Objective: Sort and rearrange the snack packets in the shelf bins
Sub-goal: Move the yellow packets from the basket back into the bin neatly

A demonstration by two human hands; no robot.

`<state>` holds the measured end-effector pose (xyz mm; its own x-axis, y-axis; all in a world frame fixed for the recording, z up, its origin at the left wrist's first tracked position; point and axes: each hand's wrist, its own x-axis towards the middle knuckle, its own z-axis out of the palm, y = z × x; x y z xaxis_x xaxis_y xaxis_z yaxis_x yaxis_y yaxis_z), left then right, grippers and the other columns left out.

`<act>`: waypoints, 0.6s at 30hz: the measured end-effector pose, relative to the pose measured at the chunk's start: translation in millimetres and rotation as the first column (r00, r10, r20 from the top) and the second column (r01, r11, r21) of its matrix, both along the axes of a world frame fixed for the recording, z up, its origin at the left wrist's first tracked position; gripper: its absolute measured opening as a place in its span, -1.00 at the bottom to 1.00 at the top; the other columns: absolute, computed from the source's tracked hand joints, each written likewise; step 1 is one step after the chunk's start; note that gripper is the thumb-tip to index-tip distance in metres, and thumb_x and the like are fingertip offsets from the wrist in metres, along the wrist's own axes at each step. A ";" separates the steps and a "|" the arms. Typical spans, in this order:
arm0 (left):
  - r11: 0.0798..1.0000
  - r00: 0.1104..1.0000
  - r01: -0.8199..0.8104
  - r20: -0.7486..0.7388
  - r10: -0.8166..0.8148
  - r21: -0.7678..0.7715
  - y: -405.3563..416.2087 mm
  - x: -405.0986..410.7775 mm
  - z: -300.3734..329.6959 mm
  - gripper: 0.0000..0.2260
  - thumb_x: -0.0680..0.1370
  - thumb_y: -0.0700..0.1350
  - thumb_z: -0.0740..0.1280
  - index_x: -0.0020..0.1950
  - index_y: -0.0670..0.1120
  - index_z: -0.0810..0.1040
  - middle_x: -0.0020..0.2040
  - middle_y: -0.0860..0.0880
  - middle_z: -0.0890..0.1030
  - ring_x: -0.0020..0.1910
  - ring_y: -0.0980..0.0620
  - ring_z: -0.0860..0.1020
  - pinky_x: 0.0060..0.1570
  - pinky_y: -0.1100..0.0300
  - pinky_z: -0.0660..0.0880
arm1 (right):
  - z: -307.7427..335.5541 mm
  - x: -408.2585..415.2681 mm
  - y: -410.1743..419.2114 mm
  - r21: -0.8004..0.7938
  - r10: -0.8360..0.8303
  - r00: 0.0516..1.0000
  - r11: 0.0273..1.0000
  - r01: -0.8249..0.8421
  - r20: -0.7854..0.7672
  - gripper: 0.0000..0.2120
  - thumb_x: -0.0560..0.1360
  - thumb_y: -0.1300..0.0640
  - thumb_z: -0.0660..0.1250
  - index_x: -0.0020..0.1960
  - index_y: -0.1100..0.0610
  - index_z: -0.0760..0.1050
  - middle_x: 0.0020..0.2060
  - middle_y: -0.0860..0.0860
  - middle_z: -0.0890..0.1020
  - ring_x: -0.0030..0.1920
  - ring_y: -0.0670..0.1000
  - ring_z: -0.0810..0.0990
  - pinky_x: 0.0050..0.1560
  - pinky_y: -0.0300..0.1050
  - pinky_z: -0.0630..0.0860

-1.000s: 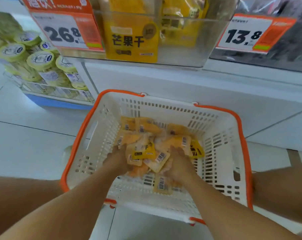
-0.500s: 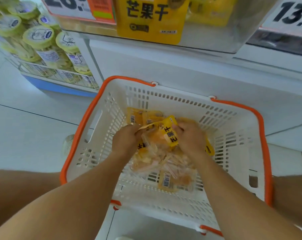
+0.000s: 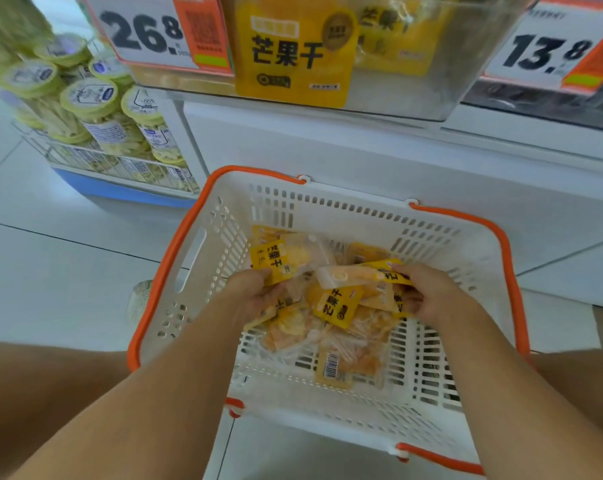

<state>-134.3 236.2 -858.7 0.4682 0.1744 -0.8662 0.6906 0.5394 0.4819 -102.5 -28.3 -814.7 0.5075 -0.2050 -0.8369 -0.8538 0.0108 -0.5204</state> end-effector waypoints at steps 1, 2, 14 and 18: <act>0.999 1.000 -0.011 -0.020 0.010 -0.054 -1.9 -5.7 -3.4 -0.89 0.67 -0.30 0.20 0.11 -0.26 0.51 -0.07 -0.19 0.64 -0.14 -0.08 0.63 -0.43 0.15 0.61 | -8.4 -5.9 0.1 0.101 -0.054 0.998 0.993 0.058 -0.034 -0.79 0.64 0.12 0.30 -0.15 0.15 0.43 -0.61 0.06 0.50 -0.62 -0.08 0.19 -0.68 -0.30 0.08; 0.996 0.999 -0.015 -0.032 0.012 -0.091 -3.5 -10.3 -6.4 -0.89 0.65 -0.32 0.22 0.12 -0.27 0.51 -0.09 -0.20 0.65 -0.16 -0.08 0.64 -0.45 0.18 0.60 | -14.9 -13.4 3.1 0.194 -0.106 0.992 0.974 0.118 -0.073 -0.83 0.66 0.13 0.27 -0.10 0.14 0.44 -0.58 0.06 0.52 -0.64 -0.11 0.18 -0.68 -0.32 0.08; 0.993 0.993 -0.055 -0.110 0.043 -0.107 -2.0 -24.0 -21.6 -0.88 0.58 -0.43 0.26 -0.03 -0.24 0.50 -0.08 -0.21 0.59 -0.17 -0.07 0.58 -0.43 0.17 0.62 | -51.2 -53.7 49.2 0.638 -0.403 0.887 0.627 0.447 -0.225 -0.66 0.42 0.19 0.42 0.18 0.20 0.57 -0.14 0.11 0.70 -0.41 -0.04 0.60 -0.51 -0.28 0.41; 0.939 0.950 0.306 -0.116 -0.290 0.159 -12.9 -28.9 -27.3 -0.78 0.44 -0.46 0.42 -0.01 -0.21 0.59 -0.03 -0.16 0.67 -0.11 -0.06 0.64 -0.36 0.16 0.58 | -50.6 -51.1 55.5 0.448 -0.115 0.979 0.876 0.179 -0.166 -0.80 0.48 0.22 0.47 0.09 0.19 0.57 -0.23 0.11 0.70 -0.31 0.00 0.63 -0.44 -0.25 0.46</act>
